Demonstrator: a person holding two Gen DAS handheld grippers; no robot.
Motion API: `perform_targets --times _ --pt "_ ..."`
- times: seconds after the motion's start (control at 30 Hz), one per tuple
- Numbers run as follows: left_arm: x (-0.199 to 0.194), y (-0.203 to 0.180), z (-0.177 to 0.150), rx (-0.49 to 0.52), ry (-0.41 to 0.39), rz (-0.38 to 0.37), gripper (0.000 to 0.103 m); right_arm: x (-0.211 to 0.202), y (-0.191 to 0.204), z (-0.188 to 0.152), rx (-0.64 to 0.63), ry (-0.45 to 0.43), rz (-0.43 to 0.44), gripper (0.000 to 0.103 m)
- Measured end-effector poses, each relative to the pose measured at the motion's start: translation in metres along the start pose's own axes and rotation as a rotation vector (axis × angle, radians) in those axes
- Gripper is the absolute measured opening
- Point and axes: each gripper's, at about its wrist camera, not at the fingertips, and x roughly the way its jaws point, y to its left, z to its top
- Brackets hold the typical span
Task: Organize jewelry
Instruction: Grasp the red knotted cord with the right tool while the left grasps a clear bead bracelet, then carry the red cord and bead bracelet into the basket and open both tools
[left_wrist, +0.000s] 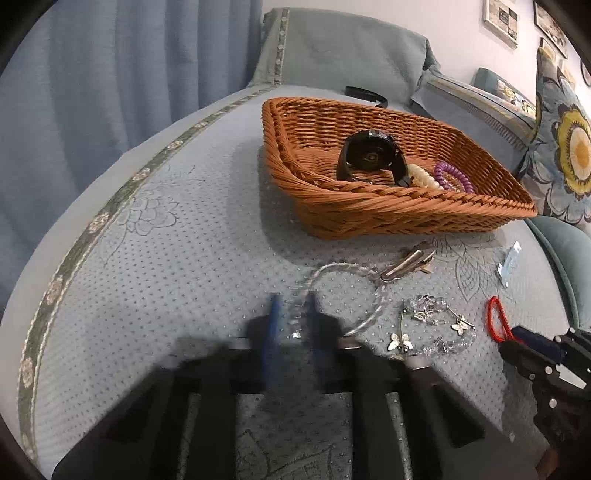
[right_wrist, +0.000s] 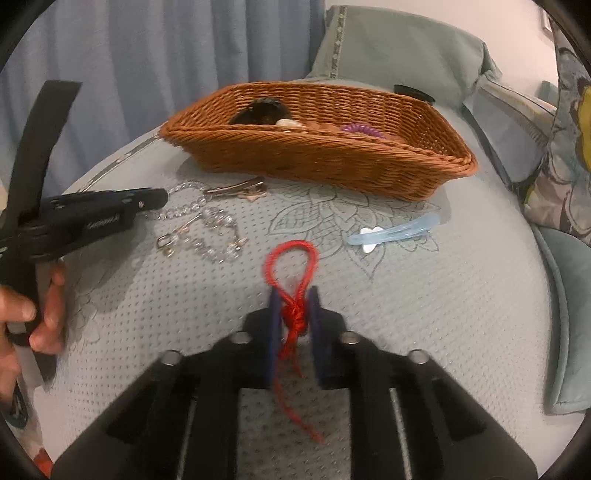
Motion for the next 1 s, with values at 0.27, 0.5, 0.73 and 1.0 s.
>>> perform_targets --times 0.27,0.5,0.73,1.0 --pt "-0.021 -0.005 -0.012 0.004 -0.041 -0.079 0.005 -0.017 -0.005 -0.01 0.029 -0.026 0.049 0.005" --pt "-0.049 -0.003 -0.027 -0.029 -0.118 -0.202 0.005 -0.039 -0.008 -0.016 0.064 -0.063 0.088 0.005" --pt "-0.074 0.01 -0.028 -0.088 -0.172 -0.324 0.005 -0.058 -0.016 -0.007 0.091 -0.109 0.103 0.005" --pt "-0.102 0.024 -0.019 -0.121 -0.235 -0.385 0.005 -0.076 -0.029 0.005 0.123 -0.163 0.104 0.005"
